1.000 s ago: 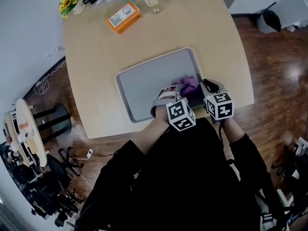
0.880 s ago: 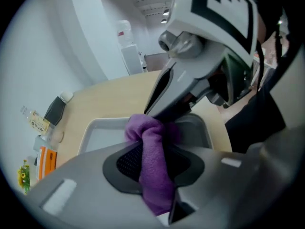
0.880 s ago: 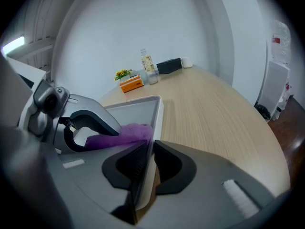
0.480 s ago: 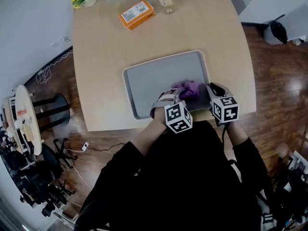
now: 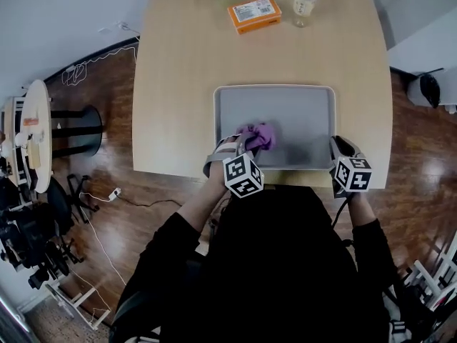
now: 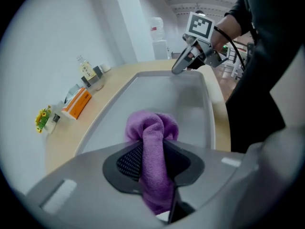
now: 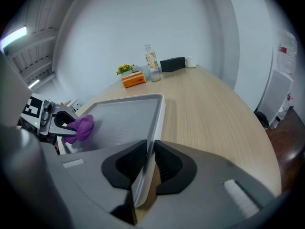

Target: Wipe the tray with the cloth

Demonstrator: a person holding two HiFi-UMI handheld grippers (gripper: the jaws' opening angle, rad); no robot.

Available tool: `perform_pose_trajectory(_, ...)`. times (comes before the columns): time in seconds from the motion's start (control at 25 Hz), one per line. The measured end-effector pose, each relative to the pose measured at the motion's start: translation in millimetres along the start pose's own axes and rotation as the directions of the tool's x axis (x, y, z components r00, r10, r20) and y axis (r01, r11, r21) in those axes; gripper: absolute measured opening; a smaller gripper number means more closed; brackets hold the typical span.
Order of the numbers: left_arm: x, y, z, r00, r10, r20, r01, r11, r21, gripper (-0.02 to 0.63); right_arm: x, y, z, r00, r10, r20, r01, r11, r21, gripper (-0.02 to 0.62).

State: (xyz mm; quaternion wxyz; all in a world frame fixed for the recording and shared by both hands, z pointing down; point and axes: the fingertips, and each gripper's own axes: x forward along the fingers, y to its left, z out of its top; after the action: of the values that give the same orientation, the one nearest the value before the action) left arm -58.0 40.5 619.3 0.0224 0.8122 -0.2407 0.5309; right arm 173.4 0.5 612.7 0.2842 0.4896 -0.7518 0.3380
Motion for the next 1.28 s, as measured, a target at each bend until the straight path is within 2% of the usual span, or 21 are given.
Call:
perform_pose_trajectory(0.12, -14, 10, -32, 0.999, 0.026, -0.024, -0.027, 0.999, -0.044, 0.084, -1, 2, 0, 1.000, -0.010, -0.003, 0.010, 1.000, -0.004, 0.057)
perform_pose_trajectory(0.32, -30, 25, -73, 0.999, 0.032, -0.038, -0.038, 0.987, -0.158, 0.084, 1, 4, 1, 1.000, -0.018, 0.001, 0.018, 1.000, -0.006, 0.057)
perform_pose_trajectory(0.48, -37, 17, -83, 0.998, 0.019, -0.064, -0.029, 0.987, -0.161, 0.084, 3, 3, 2, 1.000, -0.021, 0.008, 0.021, 1.000, 0.004, 0.055)
perform_pose_trajectory(0.64, -41, 3, -87, 0.997, 0.037, -0.071, -0.049, 0.986, -0.161, 0.083, 2, 3, 2, 0.999, -0.025, 0.026, 0.024, 0.999, 0.028, 0.054)
perform_pose_trajectory(0.76, -40, 1, -84, 0.996, 0.024, -0.087, -0.036, 0.990, -0.137, 0.084, 2, 3, 0, 0.999, -0.025, 0.034, 0.024, 0.999, 0.039, 0.054)
perform_pose_trajectory(0.88, -33, -18, -54, 0.998, -0.052, -0.038, 0.049, 0.996, -0.077, 0.084, 2, 4, 1, 0.999, -0.025, 0.039, 0.023, 0.999, 0.043, 0.054)
perform_pose_trajectory(1.04, -8, -56, 12, 0.987, -0.156, 0.035, 0.153, 0.986, 0.064, 0.086, 3, 6, 1, 0.999, -0.020, 0.045, 0.018, 0.999, 0.045, 0.054)
perform_pose_trajectory(1.12, 9, -75, 54, 0.972, -0.225, 0.065, 0.215, 0.968, 0.130, 0.086, 3, 5, 2, 0.999, -0.017, 0.051, 0.015, 0.999, 0.046, 0.054)
perform_pose_trajectory(1.28, 36, -113, 135, 0.927, -0.353, 0.125, 0.312, 0.913, 0.263, 0.086, 2, 5, 2, 0.998, -0.012, 0.056, 0.010, 0.999, 0.046, 0.054)
